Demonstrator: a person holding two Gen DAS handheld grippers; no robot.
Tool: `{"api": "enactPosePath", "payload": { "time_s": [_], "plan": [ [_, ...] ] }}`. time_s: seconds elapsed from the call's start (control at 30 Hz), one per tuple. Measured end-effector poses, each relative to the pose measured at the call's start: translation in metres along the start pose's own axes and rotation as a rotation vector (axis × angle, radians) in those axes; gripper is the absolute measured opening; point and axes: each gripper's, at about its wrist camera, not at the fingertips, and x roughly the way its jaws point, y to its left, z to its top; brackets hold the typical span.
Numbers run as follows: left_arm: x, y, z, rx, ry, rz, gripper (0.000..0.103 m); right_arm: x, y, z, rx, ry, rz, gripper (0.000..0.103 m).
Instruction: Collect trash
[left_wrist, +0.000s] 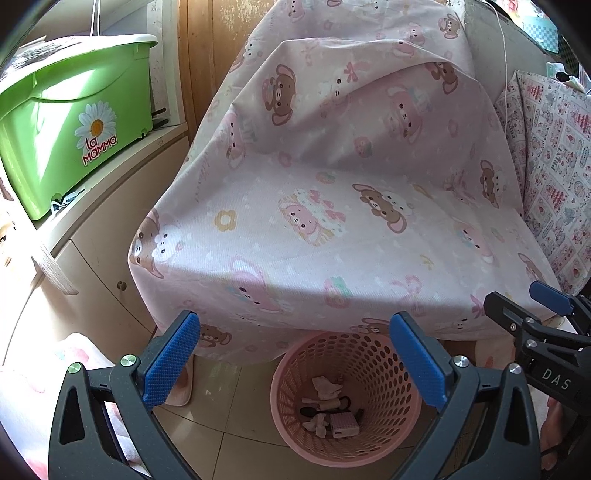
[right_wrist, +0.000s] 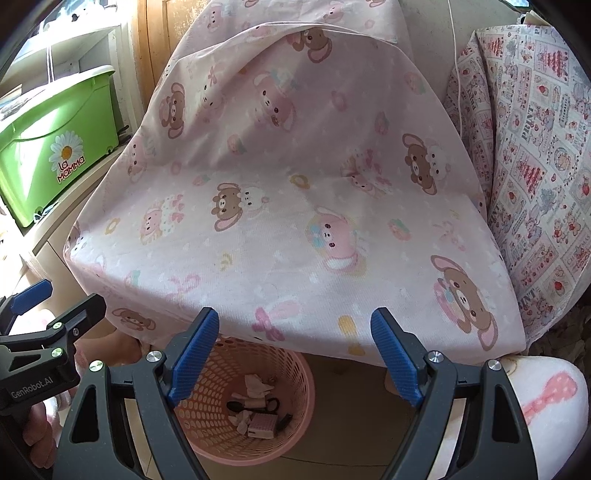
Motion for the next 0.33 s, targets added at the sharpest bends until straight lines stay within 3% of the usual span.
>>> {"api": "enactPosePath", "payload": {
  "time_s": [0.33],
  "plan": [
    [0.0023, -0.0018, 0.0029, 0.01, 0.006, -0.019, 0.102, 0.0062, -0.005, 0.0041, 0.033, 0.024, 0.014, 0.086]
  ]
}}
